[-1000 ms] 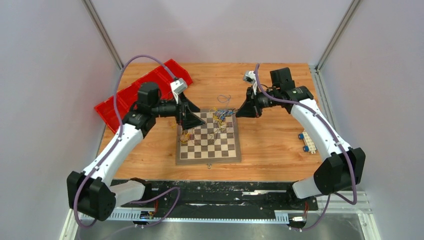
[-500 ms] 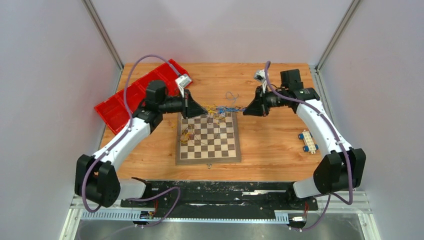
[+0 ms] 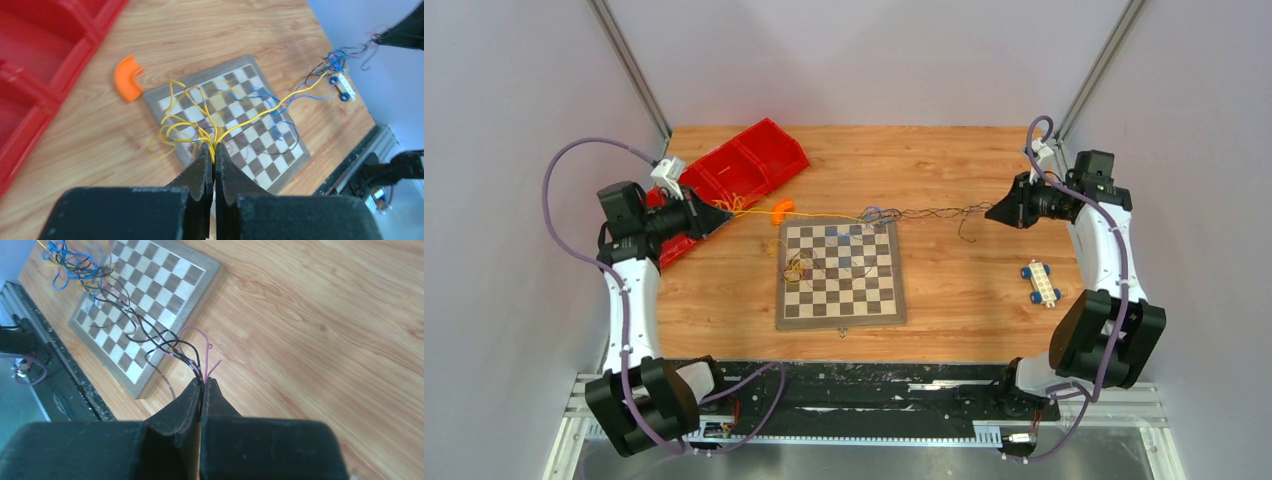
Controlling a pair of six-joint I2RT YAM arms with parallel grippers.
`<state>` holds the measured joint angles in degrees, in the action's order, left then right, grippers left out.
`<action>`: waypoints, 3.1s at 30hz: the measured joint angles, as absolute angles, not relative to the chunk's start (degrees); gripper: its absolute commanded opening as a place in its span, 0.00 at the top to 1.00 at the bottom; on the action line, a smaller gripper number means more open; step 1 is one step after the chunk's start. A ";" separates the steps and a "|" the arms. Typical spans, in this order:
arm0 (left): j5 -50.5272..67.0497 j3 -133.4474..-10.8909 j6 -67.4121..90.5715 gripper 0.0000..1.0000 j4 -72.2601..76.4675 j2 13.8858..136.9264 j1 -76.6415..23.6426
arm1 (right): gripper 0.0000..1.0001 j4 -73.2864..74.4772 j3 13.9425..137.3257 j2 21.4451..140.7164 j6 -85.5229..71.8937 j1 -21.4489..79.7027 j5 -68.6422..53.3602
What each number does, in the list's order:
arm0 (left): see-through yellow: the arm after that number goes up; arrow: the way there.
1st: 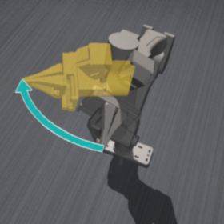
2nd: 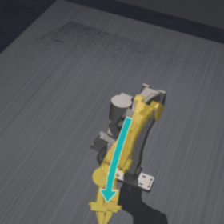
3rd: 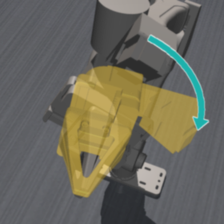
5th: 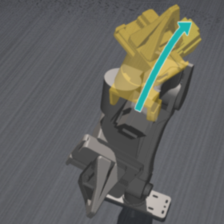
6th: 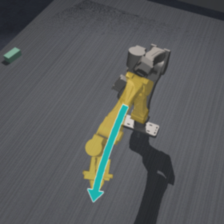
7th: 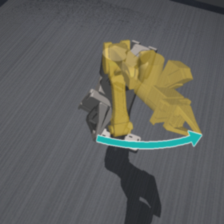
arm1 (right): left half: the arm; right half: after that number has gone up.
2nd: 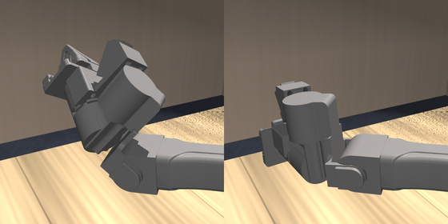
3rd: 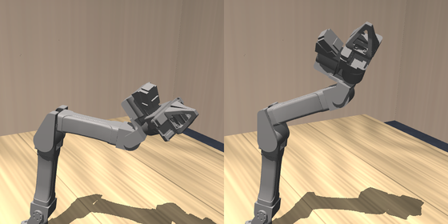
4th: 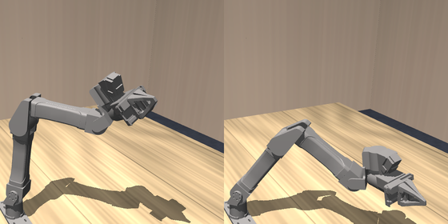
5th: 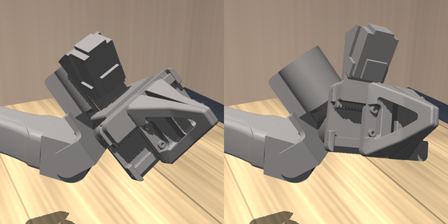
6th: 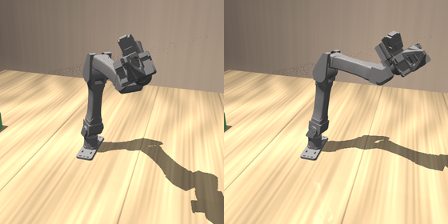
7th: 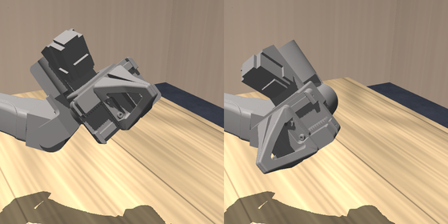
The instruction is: Untangle the cables
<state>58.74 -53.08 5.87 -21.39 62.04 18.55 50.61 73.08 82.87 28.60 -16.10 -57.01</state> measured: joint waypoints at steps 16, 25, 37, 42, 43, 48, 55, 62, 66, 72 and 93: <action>56.25 -57.74 -15.29 0.92 -36.42 67.66 27.07 | 1.00 54.30 75.99 85.54 32.88 -18.57 -54.63; 58.92 -57.74 -21.32 0.00 -40.16 66.24 13.28 | 1.00 53.52 81.17 85.38 26.30 1.96 -61.04; 54.22 -57.12 -5.10 0.00 -14.61 63.57 -19.66 | 1.00 48.53 87.55 85.19 18.72 14.17 -68.40; 50.48 -59.48 -0.38 0.00 -8.01 72.88 -27.73 | 1.00 48.53 87.55 85.19 18.11 15.00 -70.17; 49.76 -59.86 0.36 0.00 -7.01 74.48 -28.88 | 1.00 48.51 87.55 85.19 18.09 15.16 -70.24; 47.29 -61.69 4.38 0.03 -2.68 78.87 -33.28 | 1.00 48.51 87.53 85.19 18.04 16.67 -70.46; 44.42 -64.82 6.87 0.99 -1.06 82.72 -35.94 | 0.49 48.25 89.78 86.91 17.02 17.28 -71.64; 47.46 -65.01 12.60 1.00 -0.95 82.81 -34.04 | 0.00 43.83 85.45 85.62 16.53 15.42 -67.42; 50.30 -64.10 19.99 1.00 3.31 79.50 -29.71 | 0.00 33.98 68.14 80.23 13.58 14.57 -62.13; 52.97 -63.51 27.57 1.00 9.37 76.20 -26.87 | 0.00 21.65 58.61 79.26 6.94 16.51 -57.93; 51.88 -60.40 38.59 1.00 16.34 75.68 -25.10 | 0.82 -4.27 60.71 92.60 -10.35 29.69 -56.66</action>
<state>51.88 -60.40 38.59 16.34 75.68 -25.10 -4.27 60.71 92.60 -10.35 29.69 -56.66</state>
